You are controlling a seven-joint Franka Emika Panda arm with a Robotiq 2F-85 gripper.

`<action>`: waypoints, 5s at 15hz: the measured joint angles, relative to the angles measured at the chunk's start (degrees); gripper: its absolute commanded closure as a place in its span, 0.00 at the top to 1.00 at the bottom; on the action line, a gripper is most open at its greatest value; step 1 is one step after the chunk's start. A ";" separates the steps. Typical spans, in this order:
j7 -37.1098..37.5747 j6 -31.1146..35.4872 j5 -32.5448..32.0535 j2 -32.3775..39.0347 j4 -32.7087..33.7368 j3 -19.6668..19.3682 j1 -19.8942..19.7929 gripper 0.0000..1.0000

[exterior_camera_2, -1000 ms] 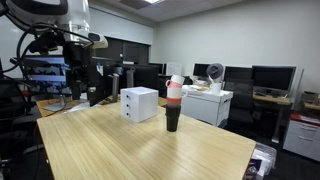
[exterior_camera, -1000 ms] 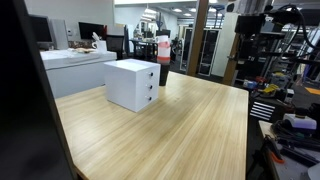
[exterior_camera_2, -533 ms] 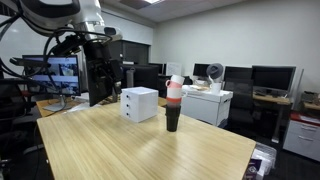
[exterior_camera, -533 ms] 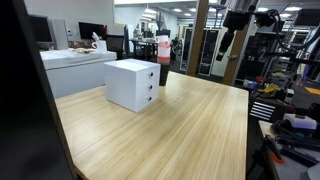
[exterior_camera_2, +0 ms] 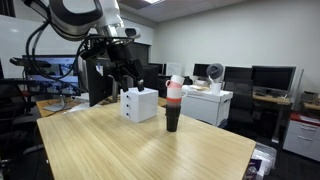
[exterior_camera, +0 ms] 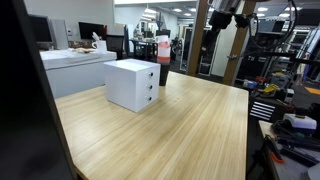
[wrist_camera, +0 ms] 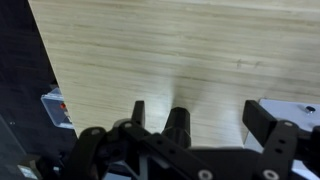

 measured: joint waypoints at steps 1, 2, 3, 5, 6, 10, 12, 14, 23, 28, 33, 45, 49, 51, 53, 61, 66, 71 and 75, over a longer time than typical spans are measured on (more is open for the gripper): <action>0.00 0.77 0.79 1.59 1.31 0.14 0.08 1.00; 0.00 1.18 1.57 3.47 2.88 0.39 0.10 1.00; 0.00 1.23 1.95 4.65 3.85 0.56 0.10 1.00; 0.00 1.26 2.06 5.92 4.86 0.63 0.10 1.00; 0.00 1.26 2.07 5.97 4.92 0.63 0.10 1.00; 0.04 1.24 2.07 5.98 4.93 0.72 -0.13 1.00; 0.11 1.62 2.07 6.22 5.21 0.66 -0.37 1.00; 0.15 2.54 2.77 7.52 6.94 0.52 -0.85 1.00; 0.27 2.84 12.84 15.79 18.87 0.89 -0.77 1.00; 0.28 2.84 19.00 20.28 25.26 1.44 -0.80 1.00; 0.26 3.50 23.51 23.73 29.10 2.28 -0.91 1.00; -8.42 7.06 31.11 29.11 33.23 6.21 -4.43 1.00; -12.67 8.98 32.21 30.60 34.11 7.95 -6.07 1.00; -14.30 9.29 32.95 31.26 34.66 8.83 -6.96 1.00; -16.62 9.29 34.81 31.75 35.11 9.94 -8.03 0.75; -25.64 9.05 42.32 32.59 35.87 13.56 -11.44 0.41; -27.43 8.06 42.82 32.19 35.87 13.65 -11.58 0.41; -28.66 6.15 42.90 29.84 35.87 13.59 -11.58 0.41; -32.41 6.08 44.82 28.28 35.66 13.41 -11.56 0.41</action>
